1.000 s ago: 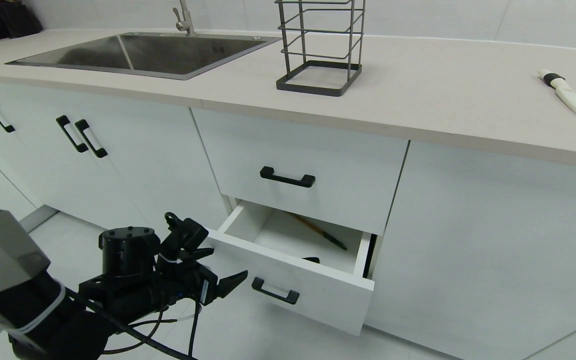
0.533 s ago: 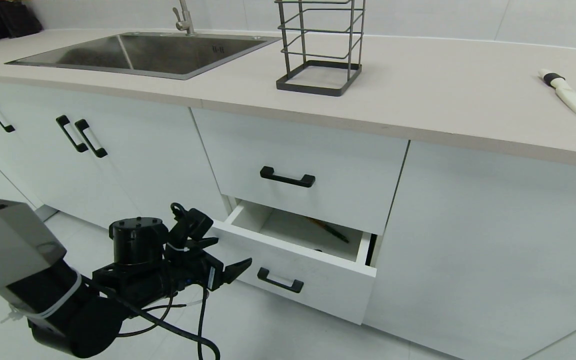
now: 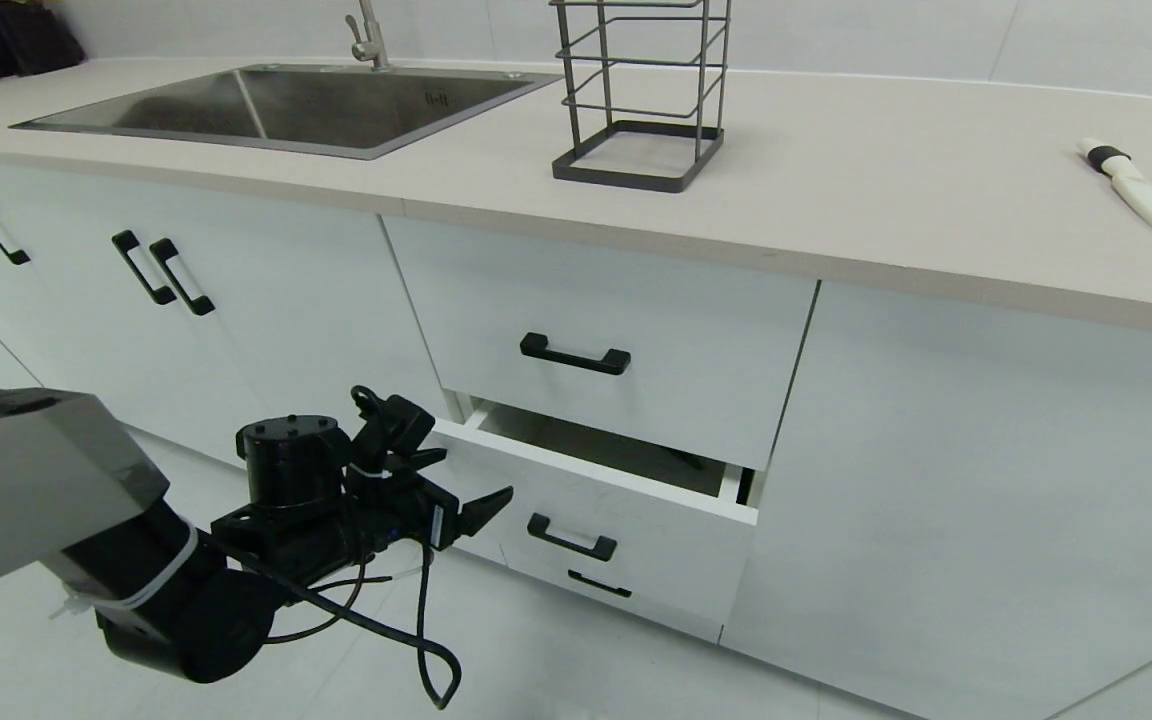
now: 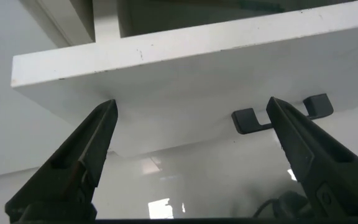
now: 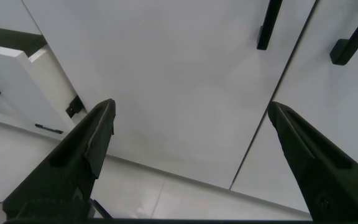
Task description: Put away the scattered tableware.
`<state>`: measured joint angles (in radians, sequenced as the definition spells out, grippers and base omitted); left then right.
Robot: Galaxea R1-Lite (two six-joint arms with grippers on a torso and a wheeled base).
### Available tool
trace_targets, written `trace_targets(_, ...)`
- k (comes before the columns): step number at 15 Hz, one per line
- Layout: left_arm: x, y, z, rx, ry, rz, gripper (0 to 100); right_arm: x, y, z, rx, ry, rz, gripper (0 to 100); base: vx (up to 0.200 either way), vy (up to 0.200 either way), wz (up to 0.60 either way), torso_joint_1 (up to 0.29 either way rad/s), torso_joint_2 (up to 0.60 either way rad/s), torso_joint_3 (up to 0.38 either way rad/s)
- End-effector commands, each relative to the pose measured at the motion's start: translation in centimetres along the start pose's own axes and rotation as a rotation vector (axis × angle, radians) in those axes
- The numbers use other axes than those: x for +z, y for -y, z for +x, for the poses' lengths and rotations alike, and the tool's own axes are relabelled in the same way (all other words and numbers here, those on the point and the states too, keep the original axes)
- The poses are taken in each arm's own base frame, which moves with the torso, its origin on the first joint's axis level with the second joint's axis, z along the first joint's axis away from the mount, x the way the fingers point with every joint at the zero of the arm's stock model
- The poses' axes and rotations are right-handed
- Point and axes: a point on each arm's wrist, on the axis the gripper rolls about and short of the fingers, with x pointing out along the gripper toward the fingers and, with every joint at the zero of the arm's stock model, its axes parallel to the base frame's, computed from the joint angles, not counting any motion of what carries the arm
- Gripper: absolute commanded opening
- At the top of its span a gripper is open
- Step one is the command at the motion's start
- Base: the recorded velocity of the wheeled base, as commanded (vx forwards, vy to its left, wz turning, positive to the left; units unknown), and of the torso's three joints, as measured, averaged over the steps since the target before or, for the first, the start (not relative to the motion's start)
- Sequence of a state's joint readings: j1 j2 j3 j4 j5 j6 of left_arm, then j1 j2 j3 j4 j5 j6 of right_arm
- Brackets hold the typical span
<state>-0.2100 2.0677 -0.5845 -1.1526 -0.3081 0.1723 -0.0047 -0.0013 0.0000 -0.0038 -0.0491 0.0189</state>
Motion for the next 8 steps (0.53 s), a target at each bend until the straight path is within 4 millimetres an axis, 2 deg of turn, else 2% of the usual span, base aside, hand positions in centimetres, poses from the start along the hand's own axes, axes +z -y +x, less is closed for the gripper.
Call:
trace_targets(1, -0.3, -0.1, 0.3, -0.003, -0.006, -0.003, 100, 0.0, 0.0, 0.0, 0.0, -0.001, -0.001, 100, 0.0, 0.0, 0.0, 0.0, 0.0, 0.0)
trace_targets(8, 0.4, -0.8, 2.3, 0.008, 0.051, -0.001, 100, 0.0, 0.0, 0.0, 0.0, -0.001, -0.001, 100, 0.0, 0.0, 0.0, 0.0, 0.0, 0.0)
